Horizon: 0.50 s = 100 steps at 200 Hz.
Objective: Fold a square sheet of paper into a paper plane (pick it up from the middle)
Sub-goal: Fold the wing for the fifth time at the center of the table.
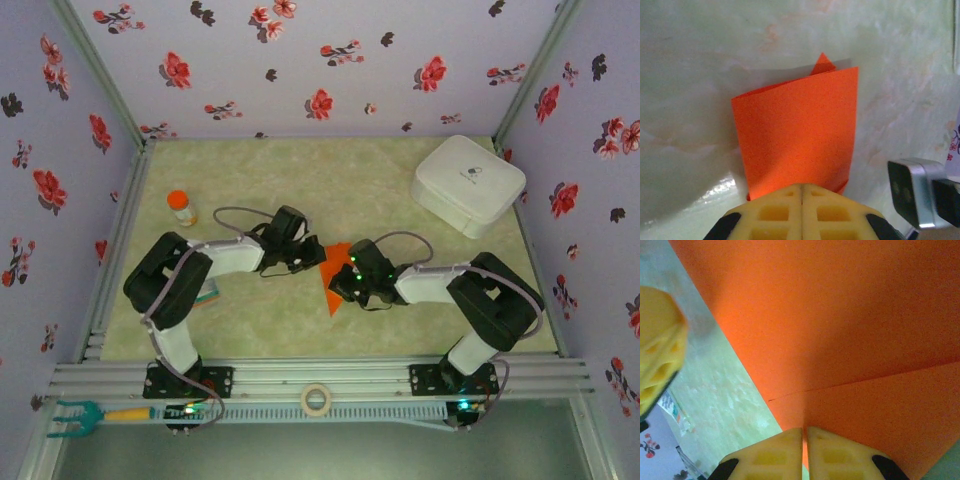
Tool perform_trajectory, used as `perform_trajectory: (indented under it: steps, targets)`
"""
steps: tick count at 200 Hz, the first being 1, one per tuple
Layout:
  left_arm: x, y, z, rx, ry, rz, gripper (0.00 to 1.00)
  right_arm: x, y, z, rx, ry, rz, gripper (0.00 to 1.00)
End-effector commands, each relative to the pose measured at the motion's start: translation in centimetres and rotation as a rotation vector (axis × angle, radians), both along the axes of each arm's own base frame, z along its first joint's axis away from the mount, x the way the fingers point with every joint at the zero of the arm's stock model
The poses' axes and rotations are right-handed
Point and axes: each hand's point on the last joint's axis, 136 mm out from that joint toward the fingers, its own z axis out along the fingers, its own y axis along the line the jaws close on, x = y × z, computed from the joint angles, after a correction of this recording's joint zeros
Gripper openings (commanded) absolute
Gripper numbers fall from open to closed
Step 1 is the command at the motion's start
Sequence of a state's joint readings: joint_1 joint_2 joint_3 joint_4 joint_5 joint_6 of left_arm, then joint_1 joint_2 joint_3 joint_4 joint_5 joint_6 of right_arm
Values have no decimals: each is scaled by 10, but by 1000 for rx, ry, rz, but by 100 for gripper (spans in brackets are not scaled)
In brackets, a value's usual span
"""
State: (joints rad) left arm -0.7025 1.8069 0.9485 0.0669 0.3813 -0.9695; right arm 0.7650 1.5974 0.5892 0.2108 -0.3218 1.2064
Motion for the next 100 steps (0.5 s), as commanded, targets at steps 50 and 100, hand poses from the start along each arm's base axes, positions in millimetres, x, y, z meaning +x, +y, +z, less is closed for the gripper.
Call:
perform_trajectory:
  steps: [50, 100]
  targets:
    - [-23, 4, -40, 63, 93, -48, 0, 8, -27, 24, -3, -87, -24, 28]
    - [-30, 7, -46, 69, 90, -79, 0, 21, -72, 18, -5, -52, -98, 40]
